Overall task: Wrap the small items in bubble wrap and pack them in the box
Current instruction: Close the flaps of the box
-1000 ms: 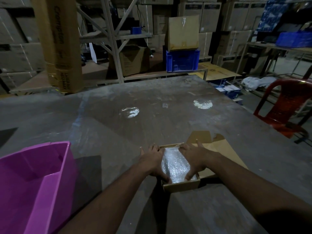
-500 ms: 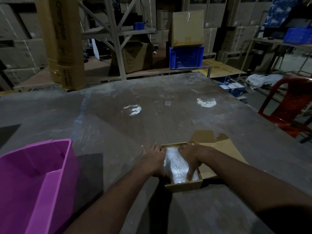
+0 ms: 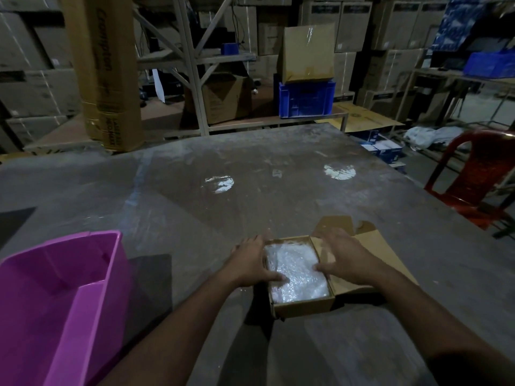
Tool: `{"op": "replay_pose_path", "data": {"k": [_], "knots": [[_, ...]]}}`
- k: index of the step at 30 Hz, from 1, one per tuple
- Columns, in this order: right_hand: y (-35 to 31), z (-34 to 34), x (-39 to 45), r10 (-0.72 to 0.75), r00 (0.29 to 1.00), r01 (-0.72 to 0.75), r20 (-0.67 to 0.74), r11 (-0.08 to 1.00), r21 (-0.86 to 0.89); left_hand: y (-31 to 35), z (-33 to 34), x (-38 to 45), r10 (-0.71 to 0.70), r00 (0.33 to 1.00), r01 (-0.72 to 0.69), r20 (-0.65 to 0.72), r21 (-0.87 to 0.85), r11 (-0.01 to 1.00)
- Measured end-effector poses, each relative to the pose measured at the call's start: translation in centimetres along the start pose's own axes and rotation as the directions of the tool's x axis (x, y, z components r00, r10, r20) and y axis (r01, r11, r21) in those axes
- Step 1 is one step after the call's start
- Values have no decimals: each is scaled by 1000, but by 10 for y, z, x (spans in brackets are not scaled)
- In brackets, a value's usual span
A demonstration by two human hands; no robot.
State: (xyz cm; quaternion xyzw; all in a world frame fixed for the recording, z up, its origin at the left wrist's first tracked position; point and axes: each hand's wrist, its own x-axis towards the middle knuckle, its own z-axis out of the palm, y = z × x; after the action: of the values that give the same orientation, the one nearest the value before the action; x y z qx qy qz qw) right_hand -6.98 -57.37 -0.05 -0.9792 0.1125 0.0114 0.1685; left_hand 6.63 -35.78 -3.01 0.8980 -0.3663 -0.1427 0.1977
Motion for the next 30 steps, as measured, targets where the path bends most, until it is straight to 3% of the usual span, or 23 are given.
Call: {"op": "replay_pose_path", "data": {"k": [3, 6, 9, 11, 19, 24, 30], "knots": [[7, 12, -31, 109, 942, -103, -316, 994, 36, -4, 1, 4, -2, 996, -4, -88, -68, 998], [0, 30, -65, 261, 765, -213, -589, 965, 151, -8, 8, 9, -30, 996, 25, -82, -60, 998], [-17, 44, -96, 434, 592, -350, -679, 897, 268, -11, 17, 11, -30, 998, 25, -46, -109, 994], [-21, 59, -108, 546, 543, -378, -638, 837, 395, -14, 21, 12, -42, 998, 34, -48, -153, 988], [-14, 90, -92, 731, 612, -272, -301, 552, 788, -16, 27, -3, -126, 980, 84, -154, -256, 963], [-14, 77, -61, 615, 737, -241, -281, 627, 741, -20, 31, -26, -269, 941, 212, -205, -262, 941], [-3, 69, -26, 532, 816, -263, -227, 691, 674, -14, 31, -58, -262, 958, 214, -118, -319, 923]]}}
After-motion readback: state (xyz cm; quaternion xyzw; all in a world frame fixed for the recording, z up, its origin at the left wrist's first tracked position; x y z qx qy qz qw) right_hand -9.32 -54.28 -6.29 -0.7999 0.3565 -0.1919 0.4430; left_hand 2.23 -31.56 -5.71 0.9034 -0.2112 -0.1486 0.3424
